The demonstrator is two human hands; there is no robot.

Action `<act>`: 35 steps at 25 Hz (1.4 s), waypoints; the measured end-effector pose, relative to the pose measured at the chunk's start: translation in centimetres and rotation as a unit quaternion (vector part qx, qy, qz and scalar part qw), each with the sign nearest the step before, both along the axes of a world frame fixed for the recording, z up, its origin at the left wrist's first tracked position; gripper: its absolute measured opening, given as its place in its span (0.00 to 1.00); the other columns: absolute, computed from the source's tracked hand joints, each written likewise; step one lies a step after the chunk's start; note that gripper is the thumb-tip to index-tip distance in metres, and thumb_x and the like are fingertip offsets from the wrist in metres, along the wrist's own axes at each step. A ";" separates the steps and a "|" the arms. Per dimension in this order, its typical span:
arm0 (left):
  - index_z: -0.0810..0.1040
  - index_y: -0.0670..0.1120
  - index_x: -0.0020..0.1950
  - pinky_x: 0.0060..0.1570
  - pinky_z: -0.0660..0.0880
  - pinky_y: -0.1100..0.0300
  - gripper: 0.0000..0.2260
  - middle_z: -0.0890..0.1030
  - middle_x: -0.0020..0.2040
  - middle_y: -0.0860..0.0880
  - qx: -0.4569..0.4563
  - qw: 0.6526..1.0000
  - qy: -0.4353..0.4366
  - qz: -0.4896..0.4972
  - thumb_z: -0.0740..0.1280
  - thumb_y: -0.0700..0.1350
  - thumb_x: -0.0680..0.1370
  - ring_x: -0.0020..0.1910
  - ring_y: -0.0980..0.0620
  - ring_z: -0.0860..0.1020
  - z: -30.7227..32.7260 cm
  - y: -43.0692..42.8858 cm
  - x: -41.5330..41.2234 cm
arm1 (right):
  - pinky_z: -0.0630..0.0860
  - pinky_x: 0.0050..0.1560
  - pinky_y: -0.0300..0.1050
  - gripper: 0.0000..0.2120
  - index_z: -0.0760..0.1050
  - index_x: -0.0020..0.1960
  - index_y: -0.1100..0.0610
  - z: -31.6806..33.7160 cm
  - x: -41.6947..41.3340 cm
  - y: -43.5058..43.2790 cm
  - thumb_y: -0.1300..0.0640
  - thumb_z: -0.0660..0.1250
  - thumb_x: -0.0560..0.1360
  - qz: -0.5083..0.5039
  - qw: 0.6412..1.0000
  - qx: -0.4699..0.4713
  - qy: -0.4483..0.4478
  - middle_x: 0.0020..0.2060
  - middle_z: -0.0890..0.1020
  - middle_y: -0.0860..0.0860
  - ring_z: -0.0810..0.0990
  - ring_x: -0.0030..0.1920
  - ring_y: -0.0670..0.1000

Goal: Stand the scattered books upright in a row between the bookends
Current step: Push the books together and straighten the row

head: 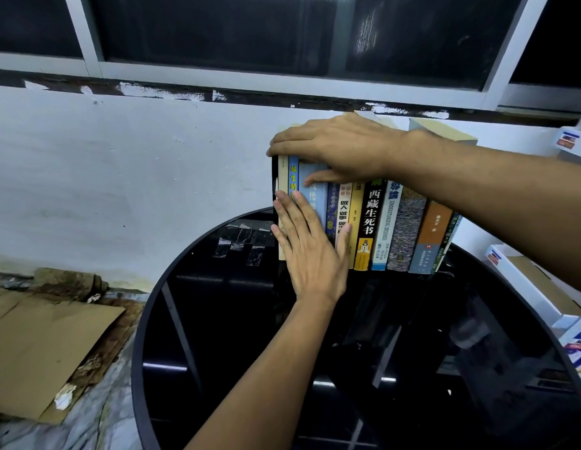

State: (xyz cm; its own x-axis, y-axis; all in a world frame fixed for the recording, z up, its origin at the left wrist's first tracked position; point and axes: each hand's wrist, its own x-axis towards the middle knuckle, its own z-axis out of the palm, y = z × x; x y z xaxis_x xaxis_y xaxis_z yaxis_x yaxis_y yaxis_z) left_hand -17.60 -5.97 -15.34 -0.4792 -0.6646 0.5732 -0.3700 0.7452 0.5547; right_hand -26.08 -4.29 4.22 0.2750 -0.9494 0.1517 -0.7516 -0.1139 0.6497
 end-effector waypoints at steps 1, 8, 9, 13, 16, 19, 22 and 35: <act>0.26 0.42 0.77 0.79 0.40 0.41 0.43 0.29 0.79 0.40 -0.002 1.000 -0.002 -0.001 0.50 0.67 0.82 0.79 0.44 0.30 0.0 0.0 0.1 | 0.63 0.37 0.38 0.34 0.57 0.79 0.46 -0.1 0.0 0.1 0.44 0.66 0.78 -0.003 1.000 -0.003 0.006 0.77 0.63 0.44 0.71 0.71 0.52; 0.27 0.42 0.77 0.78 0.39 0.41 0.44 0.28 0.79 0.41 -0.008 1.000 -0.017 0.006 0.49 0.69 0.81 0.79 0.45 0.30 -0.3 -0.4 0.1 | 0.49 0.33 0.31 0.33 0.58 0.80 0.49 -0.4 -0.2 0.5 0.45 0.67 0.79 0.000 1.000 -0.005 0.005 0.78 0.64 0.45 0.73 0.70 0.50; 0.27 0.42 0.78 0.78 0.39 0.41 0.44 0.28 0.79 0.41 -0.009 1.000 -0.018 0.008 0.49 0.69 0.81 0.79 0.45 0.30 -0.3 -0.4 0.1 | 0.48 0.33 0.30 0.34 0.58 0.80 0.49 -0.4 -0.1 0.5 0.44 0.67 0.78 -0.004 1.000 -0.002 0.002 0.78 0.64 0.45 0.73 0.70 0.50; 0.27 0.43 0.78 0.78 0.39 0.43 0.45 0.29 0.79 0.41 -0.010 1.000 -0.012 0.007 0.50 0.70 0.81 0.79 0.45 0.31 -0.5 -0.5 0.1 | 0.51 0.33 0.24 0.42 0.54 0.81 0.50 0.1 0.3 0.7 0.41 0.71 0.76 -0.025 0.999 0.023 -0.010 0.79 0.60 0.47 0.69 0.73 0.50; 0.27 0.43 0.78 0.78 0.40 0.43 0.45 0.29 0.79 0.41 -0.015 1.000 -0.013 0.014 0.49 0.70 0.80 0.79 0.44 0.32 -0.5 -0.6 0.0 | 0.59 0.41 0.31 0.43 0.53 0.82 0.50 -0.1 0.0 0.6 0.44 0.73 0.75 -0.030 0.999 0.020 -0.020 0.80 0.59 0.48 0.68 0.74 0.51; 0.28 0.42 0.78 0.78 0.38 0.44 0.45 0.29 0.79 0.41 -0.016 1.000 -0.018 0.019 0.49 0.70 0.80 0.79 0.44 0.31 -0.5 -0.7 -0.1 | 0.58 0.40 0.31 0.43 0.54 0.81 0.50 -0.4 0.4 0.4 0.46 0.74 0.74 -0.036 0.999 0.011 -0.018 0.80 0.59 0.47 0.67 0.74 0.50; 0.29 0.42 0.78 0.77 0.38 0.44 0.46 0.30 0.79 0.41 -0.020 0.999 -0.014 0.023 0.50 0.70 0.80 0.79 0.44 0.32 -0.6 -0.7 -0.2 | 0.67 0.47 0.38 0.43 0.55 0.81 0.51 -0.5 0.7 0.4 0.47 0.75 0.73 -0.038 0.999 0.005 -0.025 0.79 0.61 0.48 0.67 0.75 0.51; 0.30 0.44 0.79 0.77 0.36 0.41 0.42 0.28 0.79 0.44 -0.048 0.998 0.012 -0.029 0.54 0.65 0.82 0.79 0.45 0.31 0.8 0.5 0.5 | 0.64 0.73 0.56 0.47 0.47 0.82 0.49 0.8 0.1 2.8 0.38 0.70 0.74 -0.071 0.997 0.005 0.010 0.81 0.57 0.49 0.63 0.77 0.52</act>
State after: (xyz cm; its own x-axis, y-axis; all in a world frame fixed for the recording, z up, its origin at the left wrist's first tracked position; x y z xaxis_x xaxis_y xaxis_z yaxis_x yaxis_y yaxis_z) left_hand -17.11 -5.51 -14.50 -0.5005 -0.5773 0.6451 -0.3128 0.8154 0.4871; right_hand -26.01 -1.46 4.97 0.1404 -0.9804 0.1379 -0.7477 -0.0137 0.6639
